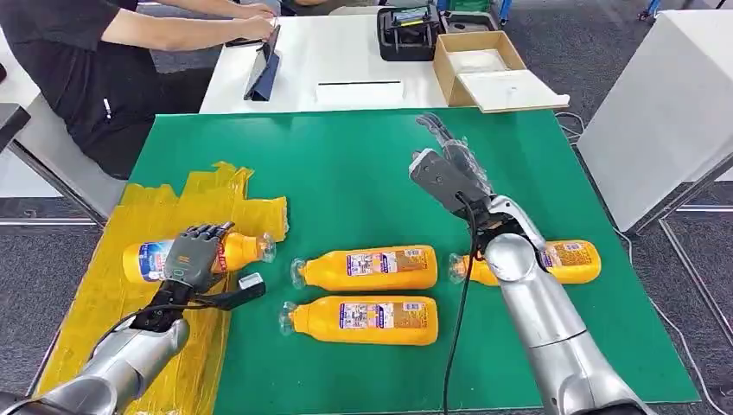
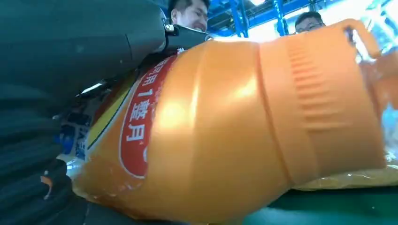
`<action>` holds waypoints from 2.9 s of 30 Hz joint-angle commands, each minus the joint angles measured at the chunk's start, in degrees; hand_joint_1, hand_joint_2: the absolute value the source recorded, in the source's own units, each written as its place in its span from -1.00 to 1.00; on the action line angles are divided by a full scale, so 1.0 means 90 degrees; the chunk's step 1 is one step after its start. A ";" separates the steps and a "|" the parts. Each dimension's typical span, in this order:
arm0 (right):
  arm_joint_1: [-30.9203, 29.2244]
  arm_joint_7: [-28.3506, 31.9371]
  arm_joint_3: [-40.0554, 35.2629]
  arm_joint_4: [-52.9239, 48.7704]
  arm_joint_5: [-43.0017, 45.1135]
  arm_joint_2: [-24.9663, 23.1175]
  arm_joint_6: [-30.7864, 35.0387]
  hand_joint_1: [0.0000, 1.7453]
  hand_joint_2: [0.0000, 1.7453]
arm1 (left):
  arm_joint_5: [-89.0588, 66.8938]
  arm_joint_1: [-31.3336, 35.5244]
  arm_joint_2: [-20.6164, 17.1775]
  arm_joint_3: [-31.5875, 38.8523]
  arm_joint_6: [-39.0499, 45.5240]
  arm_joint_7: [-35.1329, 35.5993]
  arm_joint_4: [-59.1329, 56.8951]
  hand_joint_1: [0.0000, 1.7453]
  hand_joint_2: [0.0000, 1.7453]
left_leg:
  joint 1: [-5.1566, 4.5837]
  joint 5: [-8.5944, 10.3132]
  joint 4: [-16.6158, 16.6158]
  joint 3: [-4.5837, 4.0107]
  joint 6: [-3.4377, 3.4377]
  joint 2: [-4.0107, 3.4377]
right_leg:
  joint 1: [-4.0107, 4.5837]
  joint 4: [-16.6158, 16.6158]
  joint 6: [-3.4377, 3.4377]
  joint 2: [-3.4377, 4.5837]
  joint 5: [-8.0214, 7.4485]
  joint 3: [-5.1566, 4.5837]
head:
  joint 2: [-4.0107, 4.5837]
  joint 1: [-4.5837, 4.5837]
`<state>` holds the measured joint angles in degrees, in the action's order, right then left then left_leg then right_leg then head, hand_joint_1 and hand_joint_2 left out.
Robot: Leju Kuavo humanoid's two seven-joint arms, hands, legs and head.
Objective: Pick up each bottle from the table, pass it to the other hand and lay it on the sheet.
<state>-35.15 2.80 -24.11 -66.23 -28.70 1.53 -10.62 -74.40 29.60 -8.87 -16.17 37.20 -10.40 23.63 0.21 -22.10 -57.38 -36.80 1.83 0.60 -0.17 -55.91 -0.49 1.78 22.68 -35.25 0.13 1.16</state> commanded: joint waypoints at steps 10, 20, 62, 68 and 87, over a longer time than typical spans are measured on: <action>0.0439 -0.0233 0.0447 0.0022 -0.0536 -0.0143 0.0167 -1.00 -1.00 | 0.1505 -0.0338 0.0402 -0.0409 0.0220 -0.1480 -0.0117 -1.00 -1.00 | -0.0028 -0.0011 0.0011 0.0039 -0.0006 0.0044 | -0.0015 0.0014 0.0035 -0.0062 0.0031 0.0045 | 0.0000 -0.0002; 0.1573 -0.0106 0.0858 -0.1022 -0.1066 0.0516 0.0007 -1.00 1.00 | 0.4638 -0.1251 -0.0276 -0.0301 -0.1898 -0.1674 0.4110 -1.00 -1.00 | -0.0072 -0.0020 -0.0009 -0.0002 0.0011 0.0115 | -0.0020 0.0010 0.0100 -0.0109 0.0072 0.0016 | 0.0000 -0.0002; 0.2522 -0.0135 0.1490 -0.0035 -0.3964 0.2427 -0.0012 -1.00 1.00 | 0.7611 -0.2002 -0.0441 0.2330 -0.3427 -0.1801 0.6016 -1.00 -1.00 | -0.0046 -0.0062 0.0003 0.0025 0.0046 0.0028 | -0.0038 0.0030 0.0087 -0.0046 0.0075 0.0035 | 0.0000 -0.0002; 0.1649 0.0131 0.0644 0.1281 -0.3857 0.2789 -0.0248 -1.00 1.00 | 0.7894 -0.2063 -0.0538 0.2336 -0.3379 -0.1828 0.5971 -1.00 -1.00 | -0.0047 -0.0066 -0.0001 0.0032 0.0047 0.0027 | -0.0039 0.0025 0.0084 -0.0049 0.0085 0.0041 | 0.0000 -0.0002; 0.0713 0.0720 -0.1377 0.2149 -0.2541 0.3831 -0.1247 -0.78 1.00 | 0.8540 -0.2537 -0.0815 0.2717 -0.3396 -0.2172 0.6054 -1.00 -1.00 | -0.0045 -0.0062 -0.0005 0.0003 0.0056 0.0031 | -0.0041 0.0017 0.0075 -0.0043 0.0075 0.0014 | 0.0000 -0.0002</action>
<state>-23.38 7.41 -25.71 -52.57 -54.64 31.98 -15.76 1.27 6.10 -15.61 7.41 6.71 -29.40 81.55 -0.19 -22.60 -57.44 -36.98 2.44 0.94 -0.54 -55.80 0.20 1.46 23.32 -35.33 0.13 1.14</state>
